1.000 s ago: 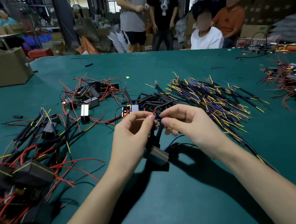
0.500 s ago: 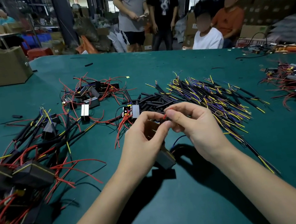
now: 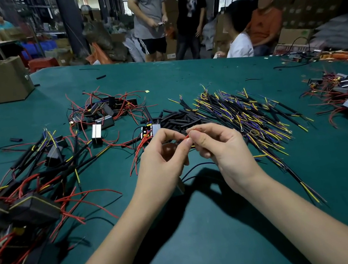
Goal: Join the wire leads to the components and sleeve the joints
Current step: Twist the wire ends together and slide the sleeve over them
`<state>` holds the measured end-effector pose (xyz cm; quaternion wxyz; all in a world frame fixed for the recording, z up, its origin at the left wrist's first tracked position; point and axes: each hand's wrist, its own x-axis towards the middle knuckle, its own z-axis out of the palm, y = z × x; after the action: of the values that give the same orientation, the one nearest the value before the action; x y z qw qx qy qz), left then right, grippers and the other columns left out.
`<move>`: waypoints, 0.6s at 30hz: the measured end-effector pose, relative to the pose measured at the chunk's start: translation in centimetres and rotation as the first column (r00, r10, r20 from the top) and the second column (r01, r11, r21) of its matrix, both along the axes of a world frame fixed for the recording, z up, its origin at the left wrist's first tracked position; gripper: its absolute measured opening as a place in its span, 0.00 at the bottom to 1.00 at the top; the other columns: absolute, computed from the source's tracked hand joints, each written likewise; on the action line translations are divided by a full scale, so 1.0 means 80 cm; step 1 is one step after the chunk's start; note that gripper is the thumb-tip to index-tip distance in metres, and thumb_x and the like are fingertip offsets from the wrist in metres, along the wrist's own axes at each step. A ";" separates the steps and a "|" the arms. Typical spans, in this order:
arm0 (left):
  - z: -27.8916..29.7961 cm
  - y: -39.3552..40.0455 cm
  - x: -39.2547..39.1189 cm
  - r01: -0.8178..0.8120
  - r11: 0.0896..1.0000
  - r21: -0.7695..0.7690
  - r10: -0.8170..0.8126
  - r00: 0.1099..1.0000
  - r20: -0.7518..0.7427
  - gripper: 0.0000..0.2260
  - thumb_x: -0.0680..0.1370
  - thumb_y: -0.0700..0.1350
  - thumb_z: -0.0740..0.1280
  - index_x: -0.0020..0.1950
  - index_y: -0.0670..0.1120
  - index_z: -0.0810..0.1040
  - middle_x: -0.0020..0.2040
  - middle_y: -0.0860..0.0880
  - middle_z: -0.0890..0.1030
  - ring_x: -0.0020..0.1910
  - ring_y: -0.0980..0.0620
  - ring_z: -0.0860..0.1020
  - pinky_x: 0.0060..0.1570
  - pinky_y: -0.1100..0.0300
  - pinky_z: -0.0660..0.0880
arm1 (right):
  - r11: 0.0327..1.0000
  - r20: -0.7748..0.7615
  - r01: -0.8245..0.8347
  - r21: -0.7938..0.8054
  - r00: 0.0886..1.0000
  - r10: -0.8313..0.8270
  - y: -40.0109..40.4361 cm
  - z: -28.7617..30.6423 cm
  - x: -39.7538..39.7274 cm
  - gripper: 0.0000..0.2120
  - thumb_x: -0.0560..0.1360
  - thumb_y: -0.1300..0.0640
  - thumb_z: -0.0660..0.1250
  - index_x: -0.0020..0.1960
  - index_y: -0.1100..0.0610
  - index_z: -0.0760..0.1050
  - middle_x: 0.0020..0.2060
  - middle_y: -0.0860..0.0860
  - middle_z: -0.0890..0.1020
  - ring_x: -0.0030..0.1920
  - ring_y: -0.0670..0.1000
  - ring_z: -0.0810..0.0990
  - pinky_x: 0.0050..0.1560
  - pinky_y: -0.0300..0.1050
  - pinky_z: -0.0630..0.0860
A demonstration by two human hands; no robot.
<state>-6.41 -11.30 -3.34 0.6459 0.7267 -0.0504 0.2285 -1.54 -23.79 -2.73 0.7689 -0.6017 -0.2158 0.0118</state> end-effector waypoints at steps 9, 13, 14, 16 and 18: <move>-0.005 0.002 0.004 -0.091 0.989 0.113 0.087 0.995 0.044 0.07 0.78 0.42 0.68 0.41 0.44 0.82 0.27 0.53 0.74 0.27 0.57 0.69 0.29 0.62 0.67 | 0.976 0.087 -0.055 -0.210 0.993 0.075 -0.009 0.016 0.014 0.02 0.73 0.63 0.69 0.44 0.58 0.81 0.30 0.45 0.81 0.31 0.40 0.74 0.33 0.30 0.68; -0.013 0.008 0.008 -0.164 0.985 0.060 0.162 0.986 0.023 0.07 0.78 0.41 0.68 0.40 0.44 0.82 0.27 0.53 0.74 0.27 0.58 0.70 0.31 0.63 0.67 | 0.991 -0.156 -0.059 -0.123 0.987 0.039 -0.030 0.034 0.048 0.06 0.74 0.54 0.67 0.46 0.56 0.81 0.37 0.47 0.83 0.34 0.43 0.76 0.33 0.32 0.69; -0.015 0.010 0.010 -0.173 0.984 0.034 0.173 0.985 0.019 0.07 0.78 0.41 0.67 0.40 0.44 0.81 0.28 0.53 0.75 0.27 0.58 0.70 0.32 0.62 0.68 | 0.995 -0.195 0.031 -0.093 0.979 -0.049 -0.038 0.040 0.062 0.07 0.76 0.54 0.66 0.46 0.55 0.80 0.37 0.47 0.82 0.34 0.43 0.76 0.34 0.33 0.69; -0.015 0.012 0.011 -0.181 0.983 -0.006 0.181 0.983 0.014 0.07 0.78 0.42 0.67 0.40 0.44 0.81 0.28 0.52 0.75 0.28 0.57 0.71 0.33 0.61 0.69 | 0.968 -0.220 0.214 -0.134 0.946 -0.240 -0.055 0.049 0.090 0.07 0.78 0.54 0.65 0.45 0.55 0.79 0.36 0.47 0.80 0.32 0.43 0.74 0.32 0.33 0.67; -0.016 0.011 0.012 -0.179 0.984 -0.020 0.179 0.984 0.010 0.07 0.78 0.42 0.67 0.40 0.45 0.81 0.28 0.52 0.75 0.27 0.57 0.70 0.33 0.61 0.68 | 0.893 -0.170 0.331 -0.305 0.904 -0.393 -0.067 0.047 0.116 0.06 0.76 0.57 0.67 0.41 0.55 0.78 0.36 0.50 0.79 0.31 0.45 0.73 0.30 0.34 0.65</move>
<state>-5.45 -10.42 -4.60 0.6293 0.7207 0.0137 0.2903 7.71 -29.18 1.05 0.6880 -0.7249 -0.0063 -0.0343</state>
